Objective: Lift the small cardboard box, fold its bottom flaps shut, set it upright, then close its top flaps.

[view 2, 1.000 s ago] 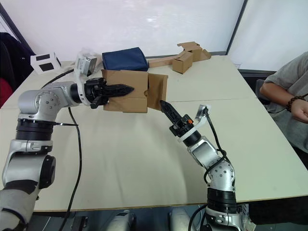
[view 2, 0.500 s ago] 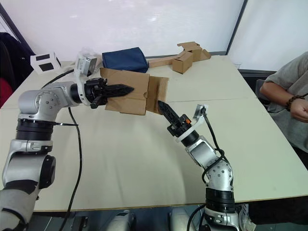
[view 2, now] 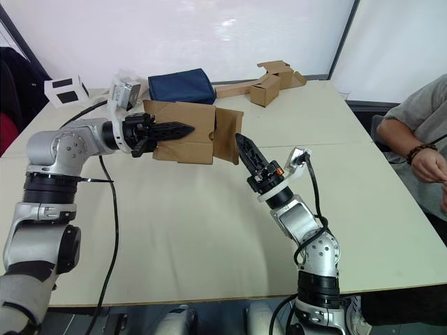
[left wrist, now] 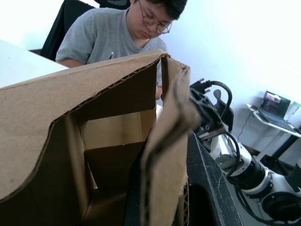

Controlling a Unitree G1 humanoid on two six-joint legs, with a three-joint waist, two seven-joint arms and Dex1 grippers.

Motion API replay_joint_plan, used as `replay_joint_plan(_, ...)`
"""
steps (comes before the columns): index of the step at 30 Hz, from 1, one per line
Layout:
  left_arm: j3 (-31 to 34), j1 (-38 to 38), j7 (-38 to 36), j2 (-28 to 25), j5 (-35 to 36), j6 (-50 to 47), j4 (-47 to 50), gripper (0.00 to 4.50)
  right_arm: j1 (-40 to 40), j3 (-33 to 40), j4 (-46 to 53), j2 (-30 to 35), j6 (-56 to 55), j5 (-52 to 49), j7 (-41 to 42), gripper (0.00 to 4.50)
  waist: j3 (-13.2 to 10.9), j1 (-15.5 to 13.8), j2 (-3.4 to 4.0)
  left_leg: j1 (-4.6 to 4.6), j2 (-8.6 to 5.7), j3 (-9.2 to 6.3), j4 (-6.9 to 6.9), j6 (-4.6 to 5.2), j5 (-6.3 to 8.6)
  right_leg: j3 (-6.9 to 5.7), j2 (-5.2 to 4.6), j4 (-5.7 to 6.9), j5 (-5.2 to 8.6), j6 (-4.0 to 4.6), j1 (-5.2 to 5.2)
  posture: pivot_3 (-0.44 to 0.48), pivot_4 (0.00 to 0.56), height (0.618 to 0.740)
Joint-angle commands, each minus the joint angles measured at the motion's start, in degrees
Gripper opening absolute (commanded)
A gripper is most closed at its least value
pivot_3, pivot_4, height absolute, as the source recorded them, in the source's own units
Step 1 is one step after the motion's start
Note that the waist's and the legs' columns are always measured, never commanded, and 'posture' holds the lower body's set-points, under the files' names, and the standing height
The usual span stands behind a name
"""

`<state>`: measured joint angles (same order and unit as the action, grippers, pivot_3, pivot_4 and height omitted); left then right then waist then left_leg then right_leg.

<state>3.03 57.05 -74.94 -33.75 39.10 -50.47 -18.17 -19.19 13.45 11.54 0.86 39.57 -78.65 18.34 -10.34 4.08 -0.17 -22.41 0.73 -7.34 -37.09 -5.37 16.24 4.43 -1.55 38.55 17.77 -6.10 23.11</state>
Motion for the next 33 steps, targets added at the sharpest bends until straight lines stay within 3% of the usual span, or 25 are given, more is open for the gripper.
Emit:
replay_joint_plan(1, 1.53, 0.85, -0.22, -0.25, 0.69, 0.86, 0.39, 0.00, 0.19, -0.73, 1.95, -0.80, -0.24, -1.35, -0.16, 3.37, 0.00, -0.01, 0.00, 0.00, 0.00, 0.00, 0.00, 0.00, 0.00, 0.00, 0.00, 0.00, 0.00, 0.00, 0.00, 0.000, 0.150, 0.740)
replay_joint_plan(4, 1.55, 0.79, -0.16, -0.20, 0.80, 0.73, 0.54, 0.00, 0.44, -1.43, 1.91, -0.82, -0.21, -0.80, -0.03, 2.53, 0.00, 0.00, 0.00, 0.00, 0.00, 0.00, 0.00, 0.00, 0.00, 0.00, 0.00, 0.00, 0.00, 0.00, 0.00, 0.000, 0.150, 0.740)
replay_joint_plan(33, 2.00, 0.06, 0.99, 0.57, 1.41, 0.58, 1.03, 0.00, -0.68, -4.63, 1.56, -3.47, -0.48, 0.90, -1.35, 2.53, 0.00, 0.01, 0.00, 0.00, 0.00, 0.00, 0.00, 0.00, 0.00, 0.00, 0.00, 0.01, 0.00, 0.00, 0.01, 0.000, 0.150, 0.740)
